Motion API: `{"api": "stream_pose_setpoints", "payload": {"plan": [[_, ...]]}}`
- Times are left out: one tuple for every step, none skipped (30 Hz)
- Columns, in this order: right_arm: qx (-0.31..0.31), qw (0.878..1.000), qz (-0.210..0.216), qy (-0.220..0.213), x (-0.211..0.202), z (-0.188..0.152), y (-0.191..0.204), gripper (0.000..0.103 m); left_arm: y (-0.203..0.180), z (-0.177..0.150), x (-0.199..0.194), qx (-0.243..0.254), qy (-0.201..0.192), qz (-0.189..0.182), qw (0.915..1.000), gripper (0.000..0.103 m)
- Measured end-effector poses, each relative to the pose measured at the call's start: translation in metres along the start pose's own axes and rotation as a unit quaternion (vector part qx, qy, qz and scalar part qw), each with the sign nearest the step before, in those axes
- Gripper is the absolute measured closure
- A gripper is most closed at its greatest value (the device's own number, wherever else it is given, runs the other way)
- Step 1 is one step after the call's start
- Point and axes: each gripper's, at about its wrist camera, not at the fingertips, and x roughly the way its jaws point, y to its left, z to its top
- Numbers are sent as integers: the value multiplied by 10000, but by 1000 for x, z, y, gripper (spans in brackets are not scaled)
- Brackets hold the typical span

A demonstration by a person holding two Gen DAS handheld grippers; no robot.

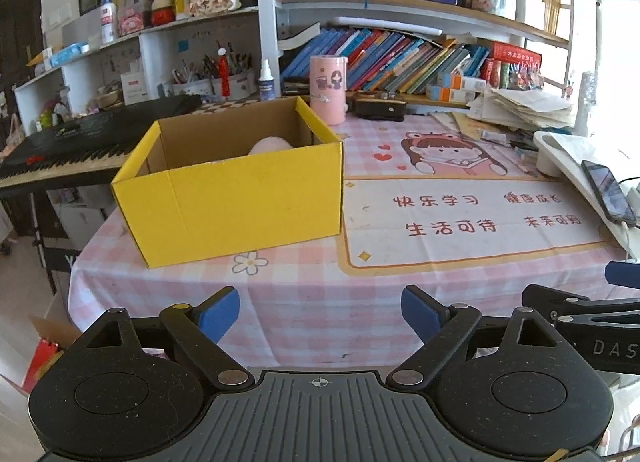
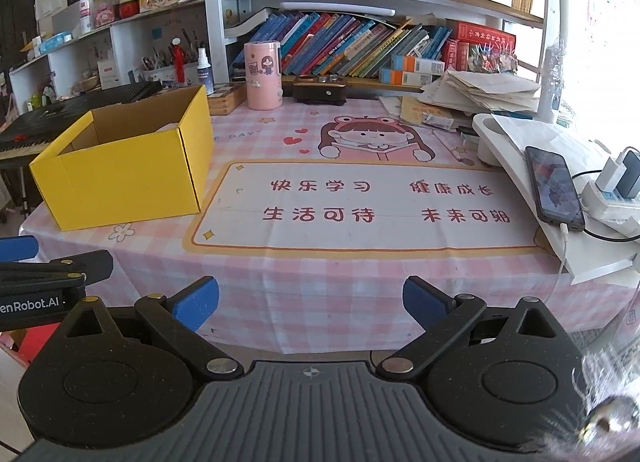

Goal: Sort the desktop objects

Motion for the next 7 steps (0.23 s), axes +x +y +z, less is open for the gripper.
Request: {"api": "stream_pose_setpoints", "payload": {"plan": [[7,10000,-1,8,0,0,0,4,0,0,0,-9,-14,0,10000,13],[13,10000,0,16,-1,-1,-1,4,1,0,-1,-24,-22,1,10000,13],[19,10000,-1,29,-1,-1,-1,4,1,0,-1,-42,-26,2,10000,13],[22,10000,1,45,0,-1,-1,4,2,0,0,-62,-32,4,10000,13],[22,10000,6,62,0,-1,-1,4,3,1,0,-78,-38,5,10000,14],[18,10000,10,75,1,-1,0,4,3,2,1,-85,-37,18,10000,14],[13,10000,17,87,1,0,0,4,4,3,2,-82,-15,64,9999,14]]}}
